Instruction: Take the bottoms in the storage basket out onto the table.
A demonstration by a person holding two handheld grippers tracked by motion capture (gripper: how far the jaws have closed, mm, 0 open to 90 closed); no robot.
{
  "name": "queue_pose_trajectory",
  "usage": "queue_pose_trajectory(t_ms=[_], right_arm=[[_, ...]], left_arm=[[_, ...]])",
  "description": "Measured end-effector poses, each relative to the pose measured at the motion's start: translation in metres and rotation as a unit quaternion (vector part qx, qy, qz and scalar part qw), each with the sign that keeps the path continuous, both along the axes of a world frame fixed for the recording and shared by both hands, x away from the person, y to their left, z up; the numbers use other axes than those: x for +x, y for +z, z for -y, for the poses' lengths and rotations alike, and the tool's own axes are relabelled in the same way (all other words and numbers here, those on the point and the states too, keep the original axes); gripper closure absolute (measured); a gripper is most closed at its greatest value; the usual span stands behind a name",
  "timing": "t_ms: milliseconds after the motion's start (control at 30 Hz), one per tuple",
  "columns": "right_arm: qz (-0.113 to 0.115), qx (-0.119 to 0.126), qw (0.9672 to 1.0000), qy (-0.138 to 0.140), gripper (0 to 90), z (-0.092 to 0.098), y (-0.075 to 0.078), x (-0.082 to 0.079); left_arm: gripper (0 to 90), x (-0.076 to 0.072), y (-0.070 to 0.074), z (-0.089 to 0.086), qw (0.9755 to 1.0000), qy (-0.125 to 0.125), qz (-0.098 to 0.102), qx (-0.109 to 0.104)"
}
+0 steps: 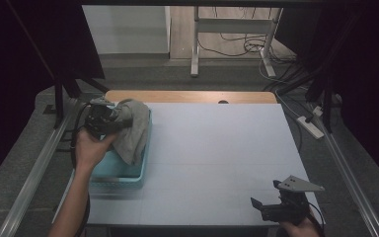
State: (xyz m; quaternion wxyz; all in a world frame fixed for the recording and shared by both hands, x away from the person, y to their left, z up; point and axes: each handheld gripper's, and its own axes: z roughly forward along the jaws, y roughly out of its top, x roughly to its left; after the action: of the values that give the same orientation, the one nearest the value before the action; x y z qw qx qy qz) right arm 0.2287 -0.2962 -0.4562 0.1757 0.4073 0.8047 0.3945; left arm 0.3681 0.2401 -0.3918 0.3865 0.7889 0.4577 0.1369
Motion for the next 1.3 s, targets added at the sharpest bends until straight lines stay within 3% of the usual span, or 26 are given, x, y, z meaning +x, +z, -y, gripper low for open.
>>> queue_pose_trajectory(t_ms=[267, 633, 833, 1300], right_arm=[[0.0, 0.001, 1.0, 0.0, 2.2, 0.0, 0.0, 0.0], [0.0, 0.0, 1.0, 0.0, 2.2, 0.0, 0.0, 0.0], [0.0, 0.0, 1.0, 0.0, 2.2, 0.0, 0.0, 0.0], [-0.001, -0.001, 1.0, 0.0, 2.3, 0.0, 0.0, 0.0]], left_arm=[[73.6, -0.012, 0.02, 0.009, 0.9993, -0.018, 0.029, -0.015], [73.5, -0.023, 0.036, 0.018, 0.9973, -0.042, 0.051, -0.031], [73.6, -0.025, 0.04, 0.023, 0.9967, -0.051, 0.052, -0.036], [73.5, -0.035, 0.054, 0.049, 0.9923, -0.093, 0.069, -0.043]])
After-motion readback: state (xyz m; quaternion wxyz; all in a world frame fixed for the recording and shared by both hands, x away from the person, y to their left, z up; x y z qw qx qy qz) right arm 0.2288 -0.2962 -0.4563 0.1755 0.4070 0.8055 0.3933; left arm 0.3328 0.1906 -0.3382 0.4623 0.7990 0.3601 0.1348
